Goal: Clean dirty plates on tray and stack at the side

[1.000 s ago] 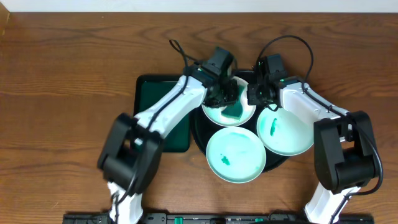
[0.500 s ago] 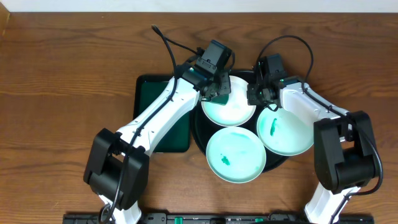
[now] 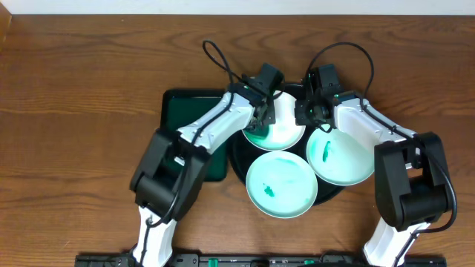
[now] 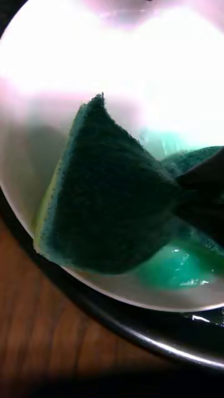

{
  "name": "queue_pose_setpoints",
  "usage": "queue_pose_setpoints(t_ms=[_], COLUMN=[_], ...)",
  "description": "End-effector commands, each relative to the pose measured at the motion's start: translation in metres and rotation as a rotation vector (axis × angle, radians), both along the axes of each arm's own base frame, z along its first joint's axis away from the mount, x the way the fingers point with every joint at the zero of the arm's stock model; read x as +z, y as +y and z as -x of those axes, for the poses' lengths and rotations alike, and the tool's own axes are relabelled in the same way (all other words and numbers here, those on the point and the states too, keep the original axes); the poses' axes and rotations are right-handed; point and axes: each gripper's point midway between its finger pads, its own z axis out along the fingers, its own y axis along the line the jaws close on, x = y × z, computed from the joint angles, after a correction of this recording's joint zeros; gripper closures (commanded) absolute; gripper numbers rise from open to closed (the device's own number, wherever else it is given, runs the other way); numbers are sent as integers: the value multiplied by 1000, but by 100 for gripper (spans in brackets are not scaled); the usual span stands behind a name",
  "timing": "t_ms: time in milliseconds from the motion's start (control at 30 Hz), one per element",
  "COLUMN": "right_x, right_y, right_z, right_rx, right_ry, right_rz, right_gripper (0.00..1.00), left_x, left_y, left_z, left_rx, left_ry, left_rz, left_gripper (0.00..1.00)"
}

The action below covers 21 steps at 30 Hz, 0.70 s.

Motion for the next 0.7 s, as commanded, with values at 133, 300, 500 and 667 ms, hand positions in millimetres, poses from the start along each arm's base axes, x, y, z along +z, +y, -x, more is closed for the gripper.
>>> queue_pose_setpoints(t_ms=[133, 300, 500, 667], right_x=[-2, -1, -1, -2], right_y=[12, 12, 12, 12], right_z=[6, 6, 6, 6], right_rx=[23, 23, 23, 23], right_ry=[13, 13, 13, 13], right_rz=[-25, -25, -25, -24], right_gripper=[99, 99, 99, 99], left_x=[-19, -13, 17, 72], left_y=[-26, -47, -57, -62], left_z=[32, 44, 33, 18], left_rx=[-84, -127, -145, -181], left_ry=[153, 217, 170, 33], left_rz=[115, 238, 280, 320], left_gripper=[93, 93, 93, 93])
